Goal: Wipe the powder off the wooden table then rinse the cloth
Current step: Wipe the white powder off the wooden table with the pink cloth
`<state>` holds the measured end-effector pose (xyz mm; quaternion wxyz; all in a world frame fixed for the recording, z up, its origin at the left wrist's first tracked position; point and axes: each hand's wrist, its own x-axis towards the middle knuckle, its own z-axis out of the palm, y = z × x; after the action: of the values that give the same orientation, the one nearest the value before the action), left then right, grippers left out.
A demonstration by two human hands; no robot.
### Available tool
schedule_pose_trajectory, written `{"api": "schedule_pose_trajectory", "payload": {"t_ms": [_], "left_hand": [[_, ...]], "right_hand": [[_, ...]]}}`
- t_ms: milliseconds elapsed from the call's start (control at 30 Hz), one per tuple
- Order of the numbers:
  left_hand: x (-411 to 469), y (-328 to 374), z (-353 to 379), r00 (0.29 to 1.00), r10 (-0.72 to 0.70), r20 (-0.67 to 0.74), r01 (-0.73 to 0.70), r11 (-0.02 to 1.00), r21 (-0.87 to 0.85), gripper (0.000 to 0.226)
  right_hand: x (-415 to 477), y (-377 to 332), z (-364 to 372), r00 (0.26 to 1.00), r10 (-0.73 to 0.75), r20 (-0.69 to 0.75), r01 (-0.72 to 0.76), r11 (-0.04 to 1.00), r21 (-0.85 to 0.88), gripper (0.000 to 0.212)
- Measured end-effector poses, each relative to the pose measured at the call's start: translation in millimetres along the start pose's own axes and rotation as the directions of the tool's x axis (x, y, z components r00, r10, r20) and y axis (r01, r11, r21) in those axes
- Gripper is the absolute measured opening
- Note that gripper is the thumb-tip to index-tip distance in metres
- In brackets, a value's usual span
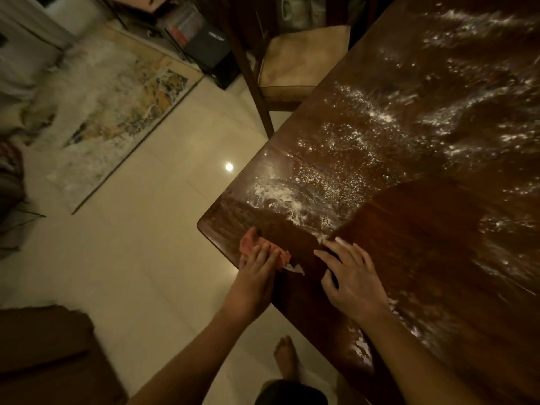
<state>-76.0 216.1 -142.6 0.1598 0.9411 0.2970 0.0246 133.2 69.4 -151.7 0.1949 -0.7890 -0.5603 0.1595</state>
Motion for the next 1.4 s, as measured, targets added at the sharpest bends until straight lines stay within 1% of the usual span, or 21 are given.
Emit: {"api": "schedule_pose_trajectory", "payload": {"t_ms": [33,67,133,200,233,267,333,433,500,567,600,667,733,767,833,967,1067,1133,1233,1333,1400], "left_hand": [[13.0,-9.7,-3.5,0.997,0.071,0.005,-0.071,0.997,-0.021,0.049],[29.1,-20.6,-8.8,0.998,0.065,-0.015,-0.066,0.997,-0.04,0.045],[62.8,-41.1,-24.4,0.973,-0.218,-0.081,0.214,0.975,-0.058,0.036],[93.7,-58.7,-31.4,0.818,-0.569,-0.083,0.569,0.822,-0.029,0.036],[104.8,-57.6,-32.9,0.753,-0.652,-0.089,0.656,0.754,0.03,0.037],[113.2,-49.4,-32.2,0.741,-0.666,-0.085,0.671,0.738,0.073,0.039],[115.6,-20.2,-27.2,0.826,-0.561,-0.055,0.564,0.824,0.059,0.045],[78.3,23.0,-7.8,0.969,-0.247,0.007,0.247,0.969,-0.012,0.047],[40.7,30.6,-6.2,0.995,-0.018,0.099,0.026,0.996,-0.083,0.049],[24.4,23.3,-18.2,0.981,0.158,0.113,-0.135,0.973,-0.188,0.05],[23.8,17.5,-28.5,0.978,0.181,0.105,-0.155,0.964,-0.217,0.048],[33.4,4.9,-48.9,0.984,0.082,0.157,-0.04,0.968,-0.249,0.038],[59.0,-20.7,-58.9,0.987,-0.151,0.052,0.155,0.983,-0.099,0.037],[72.9,-35.1,-63.1,0.958,-0.285,0.021,0.286,0.957,-0.058,0.035],[103.6,-54.8,-66.5,0.928,-0.373,0.009,0.373,0.927,-0.026,0.03],[150.5,-51.7,-72.7,0.976,-0.216,-0.001,0.216,0.976,0.02,0.036],[148.5,-53.2,-75.0,0.99,-0.048,0.133,0.053,0.998,-0.033,0.049],[136.1,-76.4,-73.9,0.96,0.143,0.241,-0.126,0.989,-0.084,0.058],[120.6,-117.7,-83.0,0.905,0.344,0.249,-0.315,0.937,-0.151,0.054],[112.0,-137.2,-103.8,0.943,0.19,0.272,-0.142,0.973,-0.184,0.041],[118.4,-134.6,-117.2,0.948,0.126,0.292,-0.035,0.953,-0.3,0.023]], "right_hand": [[-2.1,3.7,0.2,1.0,-0.011,-0.002,0.011,0.999,0.031,0.048],[-4.8,7.5,0.0,1.0,-0.024,-0.007,0.024,0.999,0.046,0.048],[-10.4,14.2,-1.3,0.999,-0.043,-0.009,0.043,0.999,0.026,0.047],[-17.3,19.5,-3.1,0.999,-0.03,-0.022,0.03,0.999,-0.014,0.047],[-20.5,21.5,-4.0,0.999,-0.017,-0.037,0.017,1.0,-0.021,0.047],[-22.6,23.2,-4.6,0.999,-0.006,-0.05,0.005,1.0,-0.021,0.047],[-24.7,24.4,-4.3,0.998,0.0,-0.068,-0.001,1.0,-0.016,0.047],[-25.6,20.9,-3.2,0.995,0.014,-0.098,-0.015,1.0,-0.005,0.046],[-25.4,19.5,-3.8,0.992,0.04,-0.122,-0.04,0.999,0.006,0.045],[-25.9,20.1,-4.3,0.99,0.053,-0.132,-0.052,0.999,0.011,0.044],[-26.2,20.4,-4.5,0.99,0.056,-0.132,-0.055,0.998,0.007,0.044],[-25.4,19.9,-5.1,0.99,0.06,-0.127,-0.062,0.998,-0.01,0.044],[-24.3,18.4,-4.5,0.991,0.07,-0.116,-0.074,0.997,-0.027,0.044],[-23.8,17.8,-3.6,0.991,0.077,-0.114,-0.081,0.996,-0.038,0.044],[-22.2,16.7,-3.8,0.99,0.088,-0.111,-0.095,0.993,-0.062,0.044],[-21.8,13.7,-4.7,0.985,0.11,-0.132,-0.121,0.99,-0.077,0.048],[-21.8,13.3,-5.4,0.974,0.171,-0.152,-0.181,0.982,-0.06,0.05],[-22.8,10.7,-5.3,0.956,0.241,-0.169,-0.258,0.962,-0.088,0.051],[-25.2,-3.3,2.0,0.892,0.397,-0.218,-0.429,0.895,-0.126,0.052],[-22.2,-41.0,20.1,0.771,0.586,-0.249,-0.623,0.776,-0.102,0.059],[-12.5,-76.3,38.6,0.705,0.66,-0.259,-0.7,0.707,-0.101,0.063]]}}
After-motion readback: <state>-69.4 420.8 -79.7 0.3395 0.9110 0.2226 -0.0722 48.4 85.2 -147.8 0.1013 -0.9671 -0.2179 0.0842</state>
